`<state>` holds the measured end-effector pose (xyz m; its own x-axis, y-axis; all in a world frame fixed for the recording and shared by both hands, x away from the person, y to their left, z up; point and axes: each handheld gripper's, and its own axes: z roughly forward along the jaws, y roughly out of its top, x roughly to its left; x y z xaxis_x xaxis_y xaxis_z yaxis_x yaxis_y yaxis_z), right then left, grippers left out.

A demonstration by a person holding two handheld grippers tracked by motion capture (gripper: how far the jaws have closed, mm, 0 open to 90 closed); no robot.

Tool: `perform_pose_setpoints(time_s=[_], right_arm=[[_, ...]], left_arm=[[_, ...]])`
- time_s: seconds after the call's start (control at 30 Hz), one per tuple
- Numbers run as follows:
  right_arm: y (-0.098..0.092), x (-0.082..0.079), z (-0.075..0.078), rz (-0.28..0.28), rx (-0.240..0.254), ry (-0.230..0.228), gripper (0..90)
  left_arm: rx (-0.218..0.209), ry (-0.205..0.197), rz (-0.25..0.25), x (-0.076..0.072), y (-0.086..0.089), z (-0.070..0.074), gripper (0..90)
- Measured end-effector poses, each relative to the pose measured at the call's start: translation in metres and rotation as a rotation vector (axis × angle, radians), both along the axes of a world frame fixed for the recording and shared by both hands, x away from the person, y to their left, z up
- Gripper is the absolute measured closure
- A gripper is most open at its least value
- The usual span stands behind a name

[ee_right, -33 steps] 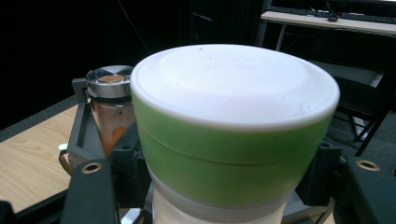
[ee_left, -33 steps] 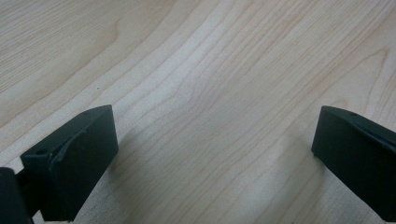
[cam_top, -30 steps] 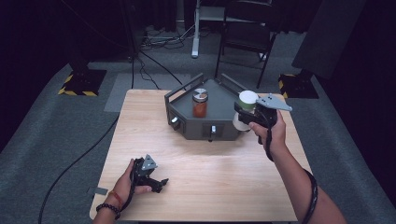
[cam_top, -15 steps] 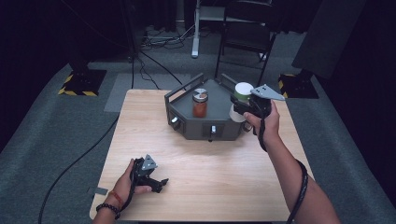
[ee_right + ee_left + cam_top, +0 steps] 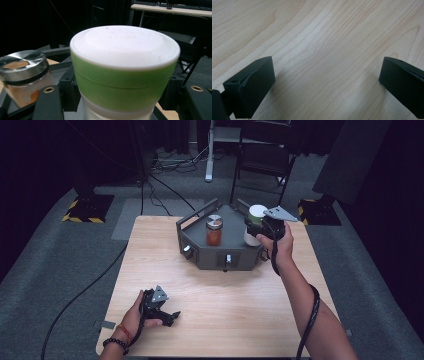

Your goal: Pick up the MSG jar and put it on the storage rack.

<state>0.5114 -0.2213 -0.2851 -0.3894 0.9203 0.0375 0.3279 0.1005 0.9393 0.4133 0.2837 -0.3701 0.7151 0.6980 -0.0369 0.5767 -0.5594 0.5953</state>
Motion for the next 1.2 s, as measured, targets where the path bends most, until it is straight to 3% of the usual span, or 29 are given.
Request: perform_pose_setpoints(time_s=[0.4, 0.93, 1.2], right_arm=[[0.005, 0.012, -0.013, -0.019, -0.001, 0.035, 33.8], [0.003, 0.016, -0.02, -0.016, 0.004, 0.043, 33.5], [0.002, 0.013, -0.024, -0.025, -0.002, 0.01, 28.2]], left_arm=[[0.0, 0.0, 0.0, 0.0, 0.0, 0.0, 0.3], [-0.001, 0.0, -0.001, 0.0, 0.0, 0.0, 0.2], [-0.001, 0.0, -0.001, 0.0, 0.0, 0.0, 0.3]])
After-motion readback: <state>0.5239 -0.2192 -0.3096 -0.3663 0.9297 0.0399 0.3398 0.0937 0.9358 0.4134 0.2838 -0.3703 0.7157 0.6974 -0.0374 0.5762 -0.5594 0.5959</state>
